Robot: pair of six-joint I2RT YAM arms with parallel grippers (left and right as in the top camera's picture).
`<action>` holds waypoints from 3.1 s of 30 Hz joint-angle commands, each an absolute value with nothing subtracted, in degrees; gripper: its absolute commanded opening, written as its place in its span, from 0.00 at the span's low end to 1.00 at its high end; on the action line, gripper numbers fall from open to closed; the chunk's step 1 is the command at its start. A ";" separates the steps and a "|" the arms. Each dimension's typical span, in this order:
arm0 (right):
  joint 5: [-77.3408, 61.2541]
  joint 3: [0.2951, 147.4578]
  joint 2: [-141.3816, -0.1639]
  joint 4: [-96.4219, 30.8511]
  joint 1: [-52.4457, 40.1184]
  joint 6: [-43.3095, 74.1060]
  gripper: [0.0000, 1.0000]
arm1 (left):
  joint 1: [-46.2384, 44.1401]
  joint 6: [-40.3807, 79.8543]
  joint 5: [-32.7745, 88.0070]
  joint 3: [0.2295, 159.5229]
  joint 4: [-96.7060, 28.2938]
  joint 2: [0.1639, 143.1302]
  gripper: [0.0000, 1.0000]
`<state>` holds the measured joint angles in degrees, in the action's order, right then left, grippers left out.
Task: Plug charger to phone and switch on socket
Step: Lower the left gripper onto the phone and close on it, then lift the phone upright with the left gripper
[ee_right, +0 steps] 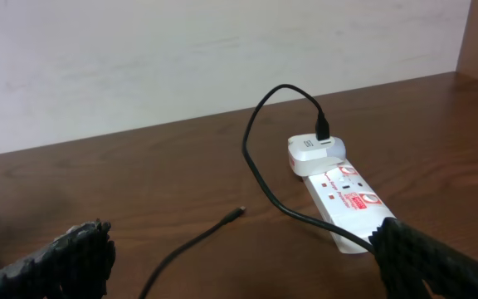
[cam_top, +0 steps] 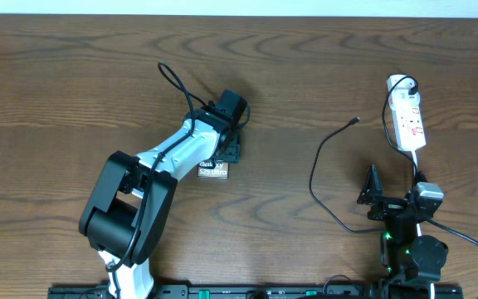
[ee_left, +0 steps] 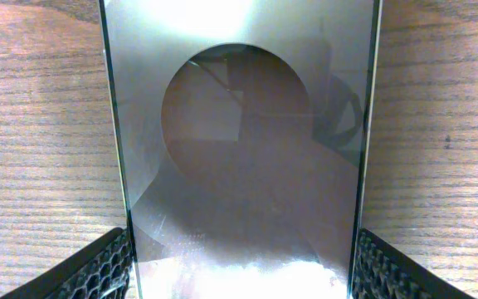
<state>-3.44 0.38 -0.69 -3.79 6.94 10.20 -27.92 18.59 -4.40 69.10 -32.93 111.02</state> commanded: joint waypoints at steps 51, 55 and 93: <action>-3.99 0.30 -0.38 -3.97 6.55 9.78 0.99 | -27.68 19.33 -4.93 68.47 -29.32 112.75 1.00; -3.99 0.30 -0.38 -3.97 6.55 9.76 0.99 | -27.68 23.22 -4.93 68.47 -29.45 112.75 1.00; -3.99 0.30 -0.38 -3.97 6.55 9.76 0.99 | -27.70 29.65 0.67 68.47 -29.36 112.77 1.00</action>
<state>-3.44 0.38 -0.69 -3.81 6.94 10.17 -27.79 30.39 -2.35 69.12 -29.52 111.66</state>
